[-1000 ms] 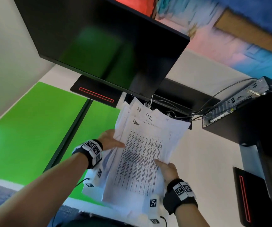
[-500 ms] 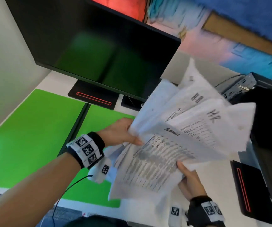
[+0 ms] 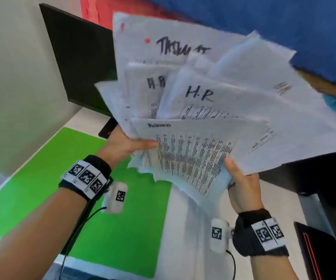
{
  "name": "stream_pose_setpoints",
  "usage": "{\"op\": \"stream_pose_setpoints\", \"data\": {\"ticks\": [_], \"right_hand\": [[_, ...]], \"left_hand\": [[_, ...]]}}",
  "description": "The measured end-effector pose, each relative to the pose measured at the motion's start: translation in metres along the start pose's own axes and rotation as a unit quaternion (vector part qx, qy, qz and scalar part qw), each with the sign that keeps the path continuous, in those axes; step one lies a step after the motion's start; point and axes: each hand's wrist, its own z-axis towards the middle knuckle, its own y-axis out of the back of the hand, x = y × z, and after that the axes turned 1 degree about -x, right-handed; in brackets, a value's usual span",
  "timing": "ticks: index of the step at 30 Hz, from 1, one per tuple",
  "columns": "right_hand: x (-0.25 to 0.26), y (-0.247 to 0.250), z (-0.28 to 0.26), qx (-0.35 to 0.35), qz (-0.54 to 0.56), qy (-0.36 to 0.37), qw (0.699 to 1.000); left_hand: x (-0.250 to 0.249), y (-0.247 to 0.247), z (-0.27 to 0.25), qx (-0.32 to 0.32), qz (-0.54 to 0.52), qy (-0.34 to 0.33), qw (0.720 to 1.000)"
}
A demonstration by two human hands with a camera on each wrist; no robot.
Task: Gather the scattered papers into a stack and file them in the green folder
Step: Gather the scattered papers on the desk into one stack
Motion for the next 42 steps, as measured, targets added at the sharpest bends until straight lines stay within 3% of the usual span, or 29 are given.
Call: {"op": "stream_pose_setpoints", "data": {"ticks": [2,4,8,13,18,21,24,27,30,35,38,42], "right_hand": [[-0.008,-0.003,0.003,-0.011,-0.074,-0.014,0.997],[-0.021,-0.006,0.008,0.002,-0.140,-0.074,0.987],[-0.038,-0.016,0.020,0.015,-0.178,-0.142,0.974],[-0.024,-0.013,0.034,0.005,-0.155,-0.057,0.986],[-0.029,-0.017,0.035,0.041,-0.154,-0.091,0.983],[-0.031,-0.025,0.040,0.023,-0.148,-0.075,0.986],[-0.024,-0.022,0.039,-0.014,-0.154,-0.041,0.987],[-0.003,-0.023,0.028,-0.054,-0.152,-0.011,0.987],[0.009,-0.024,0.023,-0.009,-0.086,0.052,0.995],[-0.011,-0.023,0.022,0.077,-0.073,-0.018,0.994],[-0.027,-0.026,0.021,0.058,-0.075,-0.050,0.994],[-0.030,-0.026,0.030,0.036,-0.090,-0.035,0.995]], "left_hand": [[0.005,0.002,0.000,-0.012,0.015,0.002,1.000],[0.014,-0.002,0.002,0.000,0.050,0.027,0.998],[0.031,-0.017,0.012,0.031,0.138,0.032,0.989],[0.017,-0.020,0.019,-0.027,0.111,-0.019,0.993],[0.022,-0.026,0.028,-0.049,0.119,-0.026,0.991],[0.027,-0.033,0.033,-0.075,0.131,-0.014,0.988],[0.019,-0.030,0.030,-0.116,0.070,-0.044,0.990],[0.005,-0.029,0.019,-0.112,0.012,-0.070,0.991],[-0.008,-0.037,0.014,-0.102,0.004,-0.098,0.990],[-0.004,-0.043,0.017,-0.087,0.009,-0.085,0.993],[0.010,-0.048,0.019,-0.077,0.089,-0.052,0.992],[0.018,-0.040,0.031,-0.128,0.153,-0.066,0.978]]}}
